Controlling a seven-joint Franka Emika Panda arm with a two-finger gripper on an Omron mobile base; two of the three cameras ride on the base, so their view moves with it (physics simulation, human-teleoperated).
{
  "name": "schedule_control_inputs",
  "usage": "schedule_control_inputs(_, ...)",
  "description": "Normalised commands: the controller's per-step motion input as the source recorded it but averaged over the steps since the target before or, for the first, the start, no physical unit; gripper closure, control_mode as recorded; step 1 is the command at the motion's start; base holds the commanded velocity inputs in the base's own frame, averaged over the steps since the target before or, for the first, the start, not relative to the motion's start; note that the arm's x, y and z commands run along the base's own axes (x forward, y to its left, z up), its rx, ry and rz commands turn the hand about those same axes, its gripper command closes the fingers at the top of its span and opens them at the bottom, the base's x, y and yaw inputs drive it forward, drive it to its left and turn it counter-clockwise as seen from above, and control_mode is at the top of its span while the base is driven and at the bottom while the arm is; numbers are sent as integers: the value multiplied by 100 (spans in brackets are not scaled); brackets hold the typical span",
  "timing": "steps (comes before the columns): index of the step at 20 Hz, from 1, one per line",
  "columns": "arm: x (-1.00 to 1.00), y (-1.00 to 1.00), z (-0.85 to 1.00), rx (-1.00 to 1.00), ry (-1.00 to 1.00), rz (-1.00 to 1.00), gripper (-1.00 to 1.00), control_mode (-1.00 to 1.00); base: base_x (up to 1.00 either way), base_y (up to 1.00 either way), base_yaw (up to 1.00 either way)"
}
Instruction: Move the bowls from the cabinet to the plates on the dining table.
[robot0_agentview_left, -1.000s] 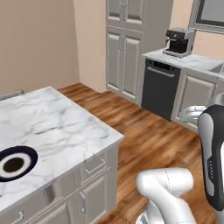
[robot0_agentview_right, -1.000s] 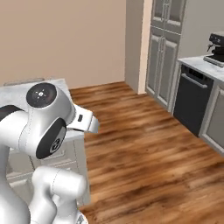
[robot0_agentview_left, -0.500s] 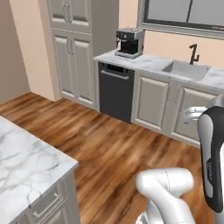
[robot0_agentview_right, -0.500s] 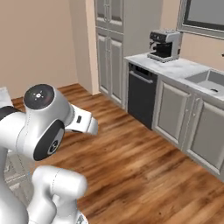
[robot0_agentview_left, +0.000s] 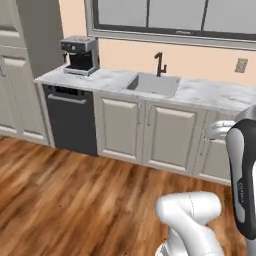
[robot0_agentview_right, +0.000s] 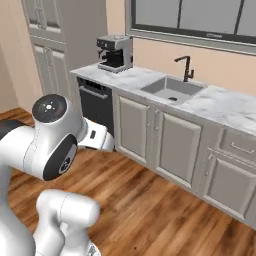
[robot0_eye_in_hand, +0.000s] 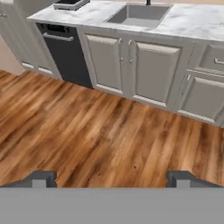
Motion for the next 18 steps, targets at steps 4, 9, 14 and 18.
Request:
schedule_control_inputs(4, 0, 0, 0, 0, 0, 0, -100, 100, 16, -27, -68)
schedule_control_inputs(9, 0, 0, 0, 0, 0, 0, -100, 100, 17, -15, -72)
schedule_control_inputs(14, 0, 0, 0, 0, 0, 0, -100, 100, 16, -16, -74)
schedule_control_inputs(18, 0, 0, 0, 0, 0, 0, -100, 100, 28, 3, -65)
